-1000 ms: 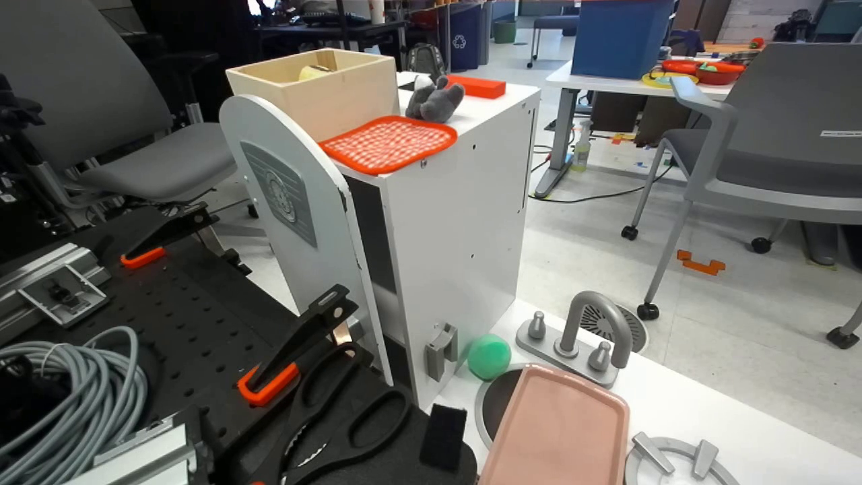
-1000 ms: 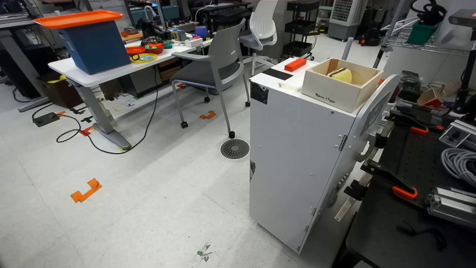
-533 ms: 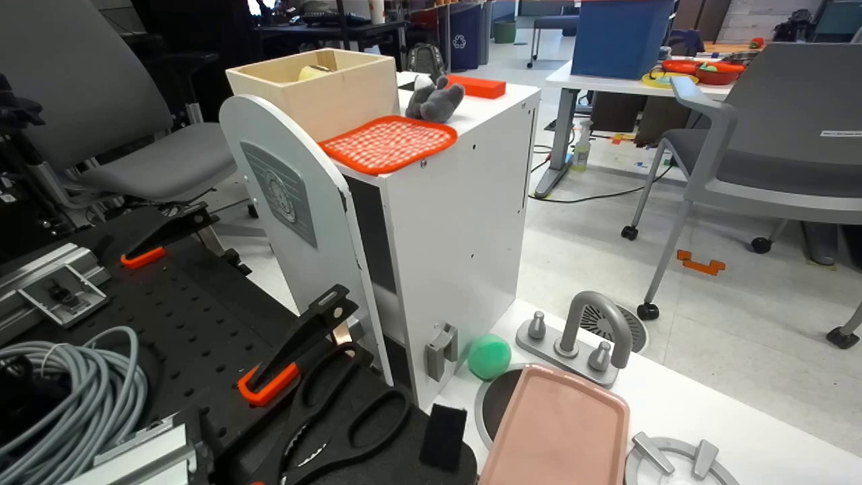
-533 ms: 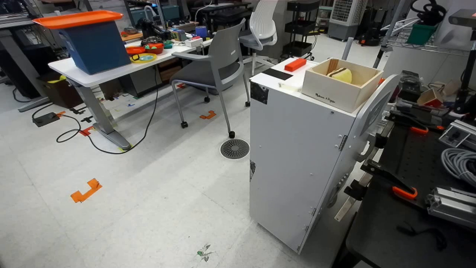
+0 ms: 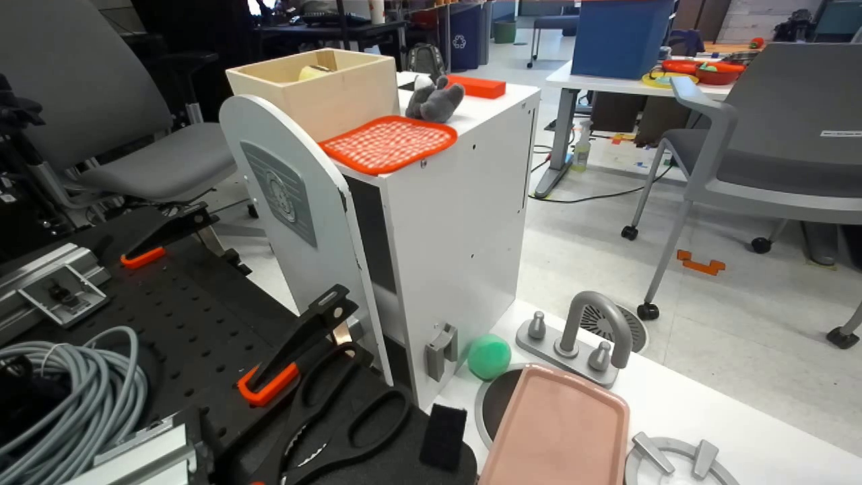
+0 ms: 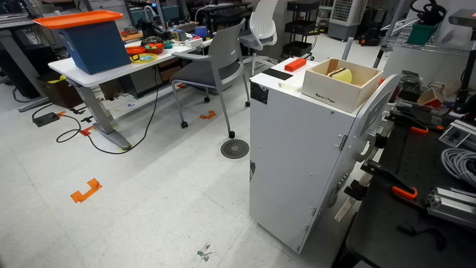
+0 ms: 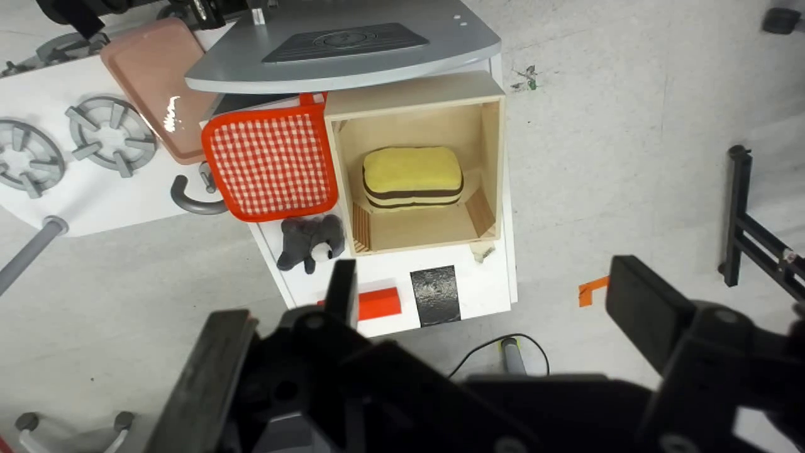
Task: Pick up the cream white plush toy and put it in the box
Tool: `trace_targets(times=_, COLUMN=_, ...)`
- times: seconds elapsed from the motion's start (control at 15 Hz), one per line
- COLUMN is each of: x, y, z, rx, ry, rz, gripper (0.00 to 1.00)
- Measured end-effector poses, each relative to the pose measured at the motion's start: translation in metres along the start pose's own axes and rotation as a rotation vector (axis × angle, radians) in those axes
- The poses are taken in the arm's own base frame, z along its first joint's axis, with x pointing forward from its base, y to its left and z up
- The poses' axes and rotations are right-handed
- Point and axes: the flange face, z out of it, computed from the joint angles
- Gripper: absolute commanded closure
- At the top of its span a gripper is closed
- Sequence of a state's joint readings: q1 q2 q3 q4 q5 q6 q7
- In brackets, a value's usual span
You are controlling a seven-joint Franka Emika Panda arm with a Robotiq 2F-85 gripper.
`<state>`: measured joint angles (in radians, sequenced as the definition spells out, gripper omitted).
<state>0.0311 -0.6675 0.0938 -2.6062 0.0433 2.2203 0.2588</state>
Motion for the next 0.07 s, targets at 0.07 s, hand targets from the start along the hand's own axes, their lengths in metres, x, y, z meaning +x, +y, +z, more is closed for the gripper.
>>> trace_targets(times=0.07, x=0.0, y=0.0, z=0.0, rx=0.0, ry=0.0, rz=0.0, gripper=0.0)
